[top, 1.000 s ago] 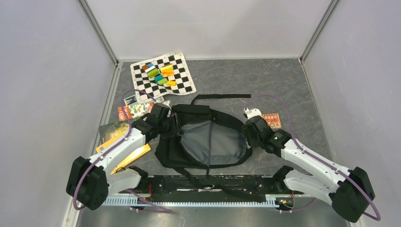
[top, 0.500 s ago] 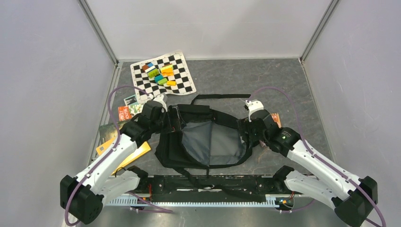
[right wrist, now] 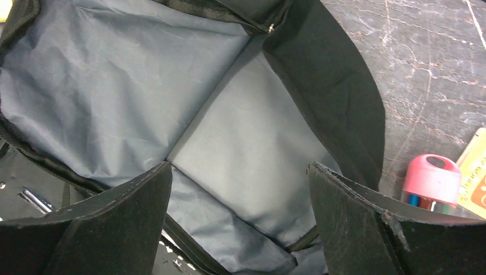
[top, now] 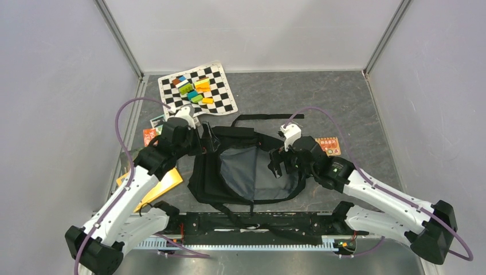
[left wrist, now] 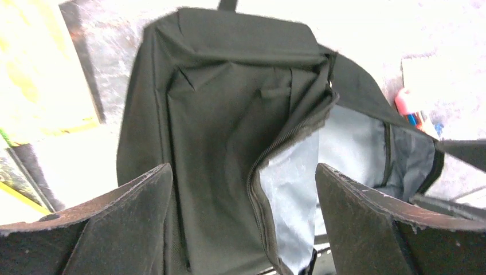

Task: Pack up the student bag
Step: Unzip the student bag at the center of the board, then pick up the book from the center of the board.

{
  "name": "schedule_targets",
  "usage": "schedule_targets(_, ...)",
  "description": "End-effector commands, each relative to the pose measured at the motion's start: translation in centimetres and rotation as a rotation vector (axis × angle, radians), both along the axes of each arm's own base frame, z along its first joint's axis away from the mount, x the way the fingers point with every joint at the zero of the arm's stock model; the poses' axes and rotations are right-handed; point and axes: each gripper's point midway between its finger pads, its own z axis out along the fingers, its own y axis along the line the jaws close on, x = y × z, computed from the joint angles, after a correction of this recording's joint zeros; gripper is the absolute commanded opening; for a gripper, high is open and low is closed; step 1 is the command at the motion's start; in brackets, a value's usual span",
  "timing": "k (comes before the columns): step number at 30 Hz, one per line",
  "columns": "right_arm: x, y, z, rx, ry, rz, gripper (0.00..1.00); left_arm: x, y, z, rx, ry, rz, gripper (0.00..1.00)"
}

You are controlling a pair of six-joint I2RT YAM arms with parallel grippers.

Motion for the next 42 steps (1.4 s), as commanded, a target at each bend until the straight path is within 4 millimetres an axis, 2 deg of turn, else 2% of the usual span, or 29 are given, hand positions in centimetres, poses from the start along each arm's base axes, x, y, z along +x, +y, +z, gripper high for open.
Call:
schedule_targets(1, 0.7, 2.0, 1.8, 0.071, -0.055, 0.011, 0.92, 2.4, 2.1, 0.9, 0.088, -0.017, 0.069, 1.00)
schedule_targets(5, 0.5, 2.4, 1.8, 0.076, -0.056, 0.013, 0.93, 4.8, 4.4, 1.6, 0.084, -0.017, 0.163, 1.00)
schedule_targets(11, 0.6, 1.9, 2.3, 0.081, -0.082, -0.001, 0.95, 7.9, 11.0, 1.2, 0.139, 0.004, 0.441, 1.00)
schedule_targets(15, 0.5, 2.3, 2.5, 0.090, -0.079, 0.017, 0.96, 7.7, 15.6, 1.1, 0.267, 0.029, 0.641, 1.00)
schedule_targets(17, 0.5, 3.1, 2.9, 0.104, -0.083, 0.053, 0.96, 7.1, 16.8, 0.1, 0.210, 0.046, 0.706, 1.00)
schedule_targets(19, 0.7, 4.5, 4.2, 0.125, -0.100, 0.106, 0.96, 6.3, 18.5, -0.7, 0.146, 0.054, 0.781, 1.00)
schedule_targets(22, 1.2, 7.8, 6.5, 0.157, -0.132, 0.204, 0.96, 5.2, 20.4, -1.4, 0.090, 0.061, 0.835, 1.00)
schedule_targets(25, 1.2, 11.9, 8.9, 0.201, -0.158, 0.300, 0.96, 4.3, 22.3, -2.4, 0.042, 0.110, 0.859, 1.00)
schedule_targets(30, -0.1, 20.0, 10.5, 0.247, -0.152, 0.466, 0.95, 2.7, 26.0, -2.3, 0.094, 0.102, 0.940, 1.00)
schedule_targets(35, -1.1, 28.3, 8.7, 0.275, -0.080, 0.599, 0.91, 1.2, 28.3, -2.7, 0.218, 0.099, 1.019, 1.00)
schedule_targets(37, -1.3, 31.1, 6.7, 0.278, -0.015, 0.629, 0.89, 0.9, 28.7, -3.3, 0.240, 0.105, 1.034, 1.00)
schedule_targets(41, -1.6, 35.5, 4.0, 0.300, 0.062, 0.669, 0.86, 1.5, 28.4, -3.8, 0.214, 0.115, 1.010, 1.00)
schedule_targets(42, -1.5, 36.3, 2.8, 0.296, 0.084, 0.673, 0.85, 1.6, 28.4, -4.0, 0.210, 0.121, 1.004, 1.00)
